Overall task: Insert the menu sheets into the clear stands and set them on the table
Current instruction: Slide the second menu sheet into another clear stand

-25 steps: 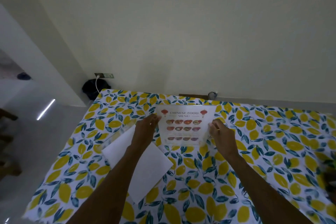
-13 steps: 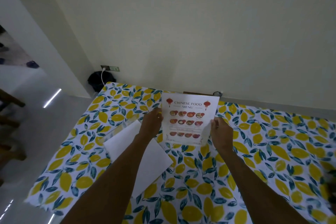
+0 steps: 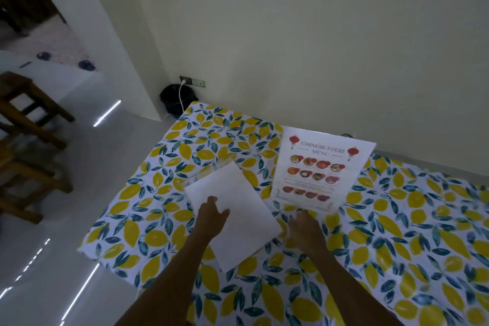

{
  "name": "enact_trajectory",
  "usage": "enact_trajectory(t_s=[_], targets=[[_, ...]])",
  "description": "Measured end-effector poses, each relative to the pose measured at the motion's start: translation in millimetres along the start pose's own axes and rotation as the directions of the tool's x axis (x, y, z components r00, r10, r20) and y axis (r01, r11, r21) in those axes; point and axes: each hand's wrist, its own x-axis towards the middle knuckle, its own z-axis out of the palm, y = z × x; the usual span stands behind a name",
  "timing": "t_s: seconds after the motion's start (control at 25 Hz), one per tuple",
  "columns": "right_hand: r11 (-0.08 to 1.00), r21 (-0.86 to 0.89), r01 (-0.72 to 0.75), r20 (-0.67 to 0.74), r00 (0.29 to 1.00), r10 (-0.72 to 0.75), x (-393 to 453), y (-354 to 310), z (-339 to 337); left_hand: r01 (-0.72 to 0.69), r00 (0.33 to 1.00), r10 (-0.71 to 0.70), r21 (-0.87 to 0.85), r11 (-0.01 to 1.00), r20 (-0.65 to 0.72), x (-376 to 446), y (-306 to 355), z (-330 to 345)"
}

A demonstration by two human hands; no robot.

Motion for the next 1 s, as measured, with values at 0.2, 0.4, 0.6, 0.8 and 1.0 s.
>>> enact_trajectory(t_s=[0.2, 0.4, 0.6, 0.8, 1.0], targets=[[0.990, -0.133, 0.041, 0.038, 0.999, -0.036, -12, -36, 55, 0.122, 0.990, -0.121, -0.012, 0.992, 0.068, 10, -51, -14], [0.987, -0.146, -0.062, -0.026, 0.998, 0.059, -16, -59, 71, 0.057, 0.998, -0.053, -0.113, 0.992, 0.033, 31, -67, -19], [0.995, 0.028, -0.096, -0.035, 0.995, 0.097, -43, -72, 72, -0.270, 0.957, 0.262, 0.060, 0.961, 0.122, 63, -103, -61], [0.917, 0.394, 0.059, -0.034, 0.998, -0.050, -74, -99, 51, -0.417, 0.877, 0.424, -0.079, 0.905, 0.228, 87, -108, -128], [0.825, 0.552, 0.123, -0.164, 0.986, -0.038, -93, -127, 30, -0.572, 0.779, 0.588, -0.140, 0.809, 0.219, 99, -88, -157]])
